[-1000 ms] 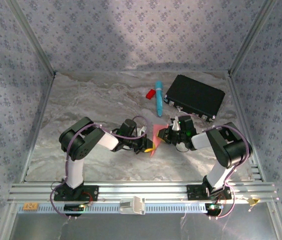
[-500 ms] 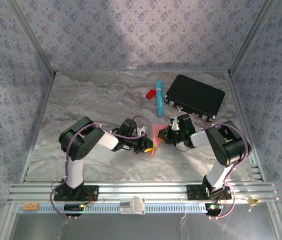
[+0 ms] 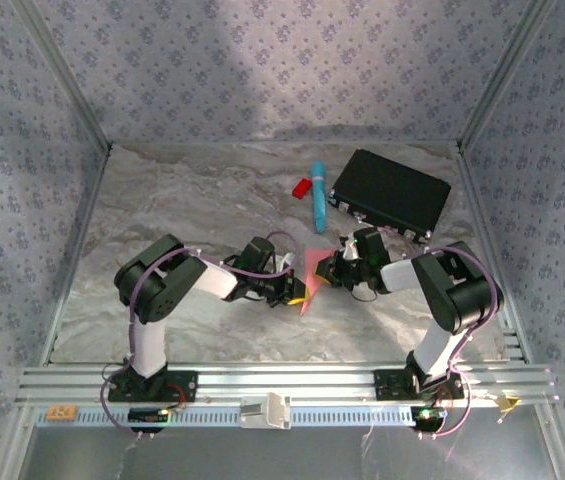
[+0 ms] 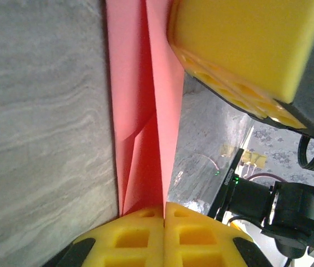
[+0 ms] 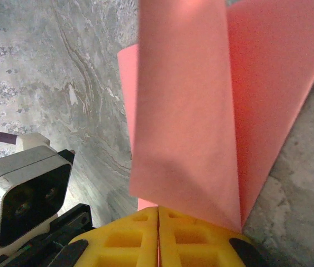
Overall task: Fold a paper plane with a square sheet of paper (pick it up from the middle)
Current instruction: Fold the wing for the fifth time at the center of the table.
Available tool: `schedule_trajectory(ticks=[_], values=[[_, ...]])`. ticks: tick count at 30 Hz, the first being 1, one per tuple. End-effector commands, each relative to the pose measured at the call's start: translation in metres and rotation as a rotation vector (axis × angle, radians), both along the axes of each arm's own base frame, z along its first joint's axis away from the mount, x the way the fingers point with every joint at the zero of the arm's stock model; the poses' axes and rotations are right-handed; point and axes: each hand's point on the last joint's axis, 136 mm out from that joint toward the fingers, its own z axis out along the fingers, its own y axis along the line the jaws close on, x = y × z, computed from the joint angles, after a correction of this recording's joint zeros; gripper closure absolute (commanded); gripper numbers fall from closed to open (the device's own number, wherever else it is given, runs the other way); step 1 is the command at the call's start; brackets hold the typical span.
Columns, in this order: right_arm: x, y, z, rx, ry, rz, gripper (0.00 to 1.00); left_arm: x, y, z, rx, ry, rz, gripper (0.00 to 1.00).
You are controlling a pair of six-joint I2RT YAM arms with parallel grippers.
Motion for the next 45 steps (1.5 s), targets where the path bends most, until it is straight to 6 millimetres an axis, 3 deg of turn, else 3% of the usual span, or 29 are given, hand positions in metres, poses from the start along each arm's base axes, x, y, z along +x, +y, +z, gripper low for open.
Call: schedule_trajectory(ticks=[1, 5, 12, 17, 27, 37, 45], values=[[-0.015, -0.02, -0.036, -0.14, 0.101, -0.041, 0.91, -0.026, 0.016, -0.016, 0.076, 0.084, -0.049, 0.92], [-0.017, -0.02, -0.038, -0.148, 0.104, -0.038, 0.91, -0.021, 0.012, -0.004, 0.055, 0.047, -0.044, 0.89], [-0.019, -0.02, -0.04, -0.152, 0.109, -0.034, 0.91, -0.001, 0.003, 0.016, 0.028, -0.024, 0.015, 0.75], [-0.018, -0.019, -0.039, -0.151, 0.105, -0.03, 0.91, 0.007, 0.0, 0.014, 0.037, -0.024, 0.036, 0.72], [-0.019, -0.019, -0.041, -0.151, 0.108, -0.032, 0.92, 0.013, -0.005, 0.016, 0.014, -0.01, 0.049, 0.81], [-0.019, -0.018, -0.041, -0.151, 0.109, -0.029, 0.92, 0.0, -0.005, 0.008, 0.009, 0.061, 0.01, 0.95], [-0.02, -0.019, -0.044, -0.16, 0.116, -0.031, 0.92, -0.016, 0.003, -0.007, 0.056, 0.107, -0.032, 0.94]])
